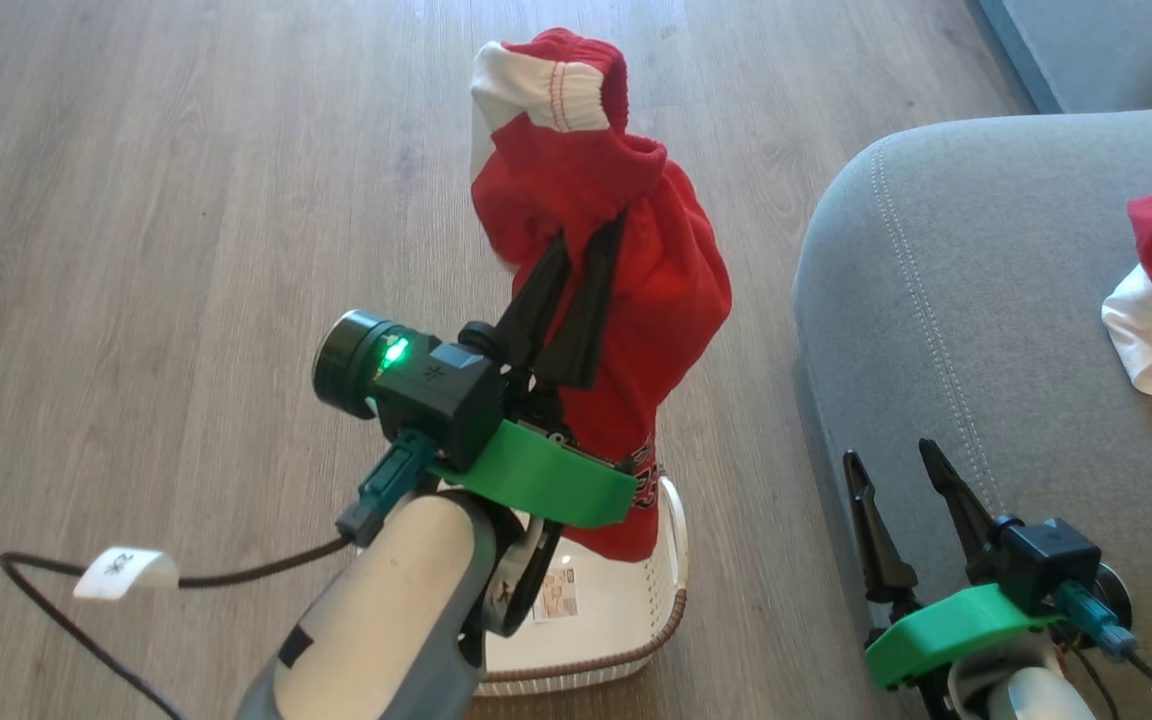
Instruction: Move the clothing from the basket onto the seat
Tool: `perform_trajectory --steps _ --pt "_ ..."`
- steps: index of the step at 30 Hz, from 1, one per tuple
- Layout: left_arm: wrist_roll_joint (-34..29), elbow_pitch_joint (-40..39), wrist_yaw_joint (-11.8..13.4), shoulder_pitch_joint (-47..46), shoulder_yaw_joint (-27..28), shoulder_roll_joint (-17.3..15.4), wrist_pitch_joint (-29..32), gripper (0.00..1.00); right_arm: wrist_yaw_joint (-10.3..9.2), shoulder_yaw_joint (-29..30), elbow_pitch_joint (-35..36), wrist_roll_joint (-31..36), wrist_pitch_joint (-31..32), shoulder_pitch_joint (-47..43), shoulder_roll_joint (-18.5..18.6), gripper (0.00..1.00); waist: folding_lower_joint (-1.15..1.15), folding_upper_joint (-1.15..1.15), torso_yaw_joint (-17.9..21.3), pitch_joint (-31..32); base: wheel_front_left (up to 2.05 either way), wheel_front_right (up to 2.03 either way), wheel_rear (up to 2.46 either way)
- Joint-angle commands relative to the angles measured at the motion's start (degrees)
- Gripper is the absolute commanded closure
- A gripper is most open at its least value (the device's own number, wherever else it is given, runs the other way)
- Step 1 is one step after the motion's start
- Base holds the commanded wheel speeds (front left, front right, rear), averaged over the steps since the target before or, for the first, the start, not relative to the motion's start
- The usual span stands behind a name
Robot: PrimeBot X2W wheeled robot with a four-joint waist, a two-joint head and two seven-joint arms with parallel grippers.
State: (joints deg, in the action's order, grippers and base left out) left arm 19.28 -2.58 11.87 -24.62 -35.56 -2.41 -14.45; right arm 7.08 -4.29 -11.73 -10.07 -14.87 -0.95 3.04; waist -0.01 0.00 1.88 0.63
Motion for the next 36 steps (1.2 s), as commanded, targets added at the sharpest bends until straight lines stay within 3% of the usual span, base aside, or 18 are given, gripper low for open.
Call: perform_trajectory --steps 1,17,28,36 --pt "0.35 -1.99 0.46 -2.79 1.52 -0.47 -0.54 1.0 0.41 -1.65 1.65 0.44 -0.13 1.2 -0.14 0.0 0.01 0.0 0.02 0.12 0.0 0.0 0.0" --pt "0.26 -0.91 0.13 -2.19 2.26 -0.47 -0.54 1.0 0.41 -2.63 4.63 0.31 -0.13 0.81 -0.12 0.0 0.01 0.0 0.98 -0.15 0.0 0.0 0.0" --pt "0.71 -0.44 -0.01 -2.13 2.83 -0.47 -0.54 1.0 0.41 -13.79 18.67 0.71 -0.13 -0.77 4.88 0.0 0.01 0.0 1.11 -0.79 0.0 0.0 0.0" --pt "1.12 -0.31 0.07 -2.24 2.16 -0.47 -0.55 1.0 0.41 -17.91 21.52 2.46 -0.13 0.63 5.44 0.0 0.01 0.0 0.58 -0.71 0.0 0.0 0.0"
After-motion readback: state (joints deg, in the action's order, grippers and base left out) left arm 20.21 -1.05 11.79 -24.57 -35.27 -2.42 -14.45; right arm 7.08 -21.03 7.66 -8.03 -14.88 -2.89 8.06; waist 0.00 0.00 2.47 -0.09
